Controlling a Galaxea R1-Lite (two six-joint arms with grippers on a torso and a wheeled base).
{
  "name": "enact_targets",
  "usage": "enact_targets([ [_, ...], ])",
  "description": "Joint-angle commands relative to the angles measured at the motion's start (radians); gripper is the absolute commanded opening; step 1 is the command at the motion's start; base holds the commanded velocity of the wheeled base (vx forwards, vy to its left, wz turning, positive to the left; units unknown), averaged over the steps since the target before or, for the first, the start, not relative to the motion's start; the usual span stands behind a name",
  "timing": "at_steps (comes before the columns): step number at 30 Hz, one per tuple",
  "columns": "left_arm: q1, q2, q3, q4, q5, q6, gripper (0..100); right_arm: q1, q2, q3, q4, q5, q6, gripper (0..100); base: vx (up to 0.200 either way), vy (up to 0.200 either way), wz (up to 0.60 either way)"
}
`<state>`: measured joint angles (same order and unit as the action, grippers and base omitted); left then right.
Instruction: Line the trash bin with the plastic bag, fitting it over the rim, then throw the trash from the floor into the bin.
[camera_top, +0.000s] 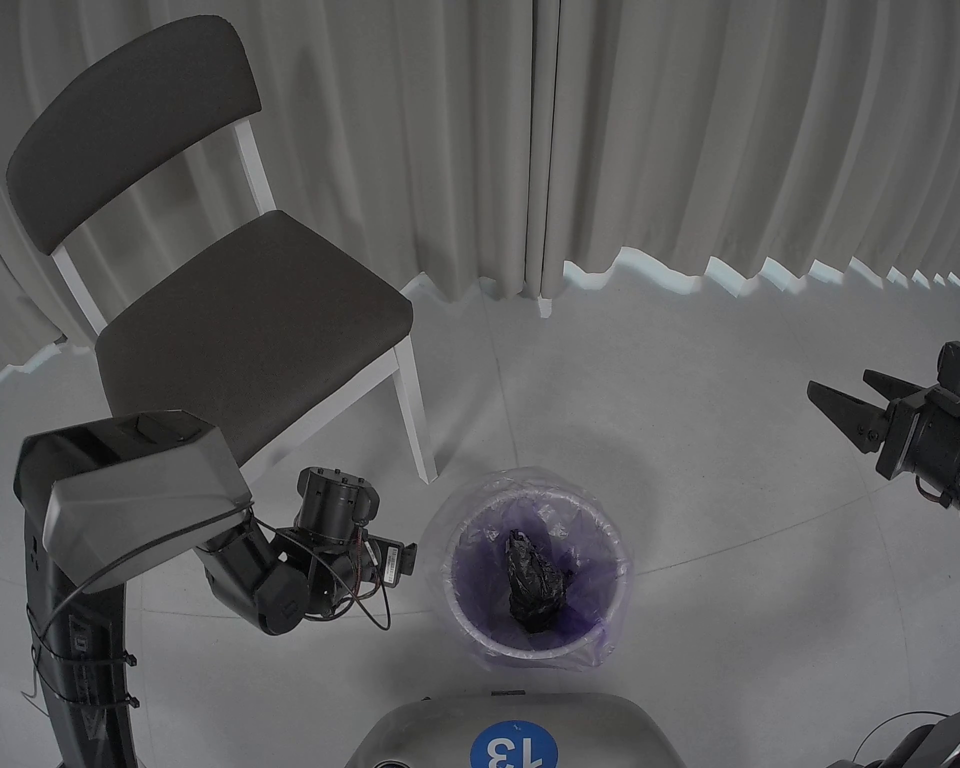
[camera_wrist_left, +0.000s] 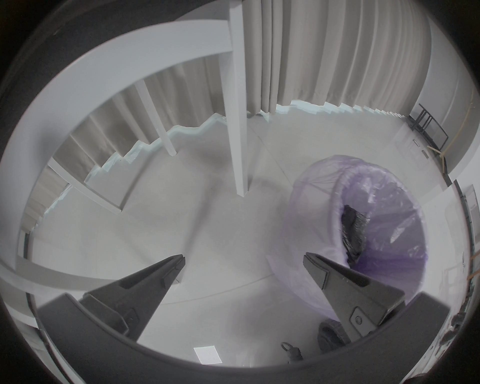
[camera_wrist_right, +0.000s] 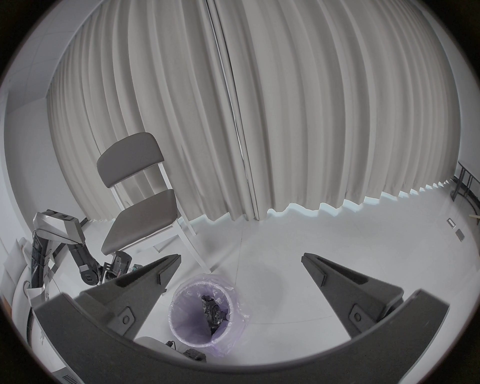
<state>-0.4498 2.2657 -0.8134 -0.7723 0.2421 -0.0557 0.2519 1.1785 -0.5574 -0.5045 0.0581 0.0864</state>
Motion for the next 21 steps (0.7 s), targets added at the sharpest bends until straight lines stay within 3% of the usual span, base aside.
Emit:
enact_targets([
  [1,-0.012,0.026,0.019,-0.015,-0.001,-0.003,100,-0.003,-0.002,0.001,0.0,0.0,0.0,100,0.0,0.0,0.0],
  [13,-0.012,0.222,-0.153,-0.045,-0.024,0.007,100,-0.023,0.004,0.002,0.0,0.002,-0.002,100,0.0,0.0,0.0],
  [21,0.005,0.296,-0.346,0.073,-0.034,0.008,100,-0.068,0.015,0.002,0.001,0.052,-0.005,100,0.0,0.0,0.0],
])
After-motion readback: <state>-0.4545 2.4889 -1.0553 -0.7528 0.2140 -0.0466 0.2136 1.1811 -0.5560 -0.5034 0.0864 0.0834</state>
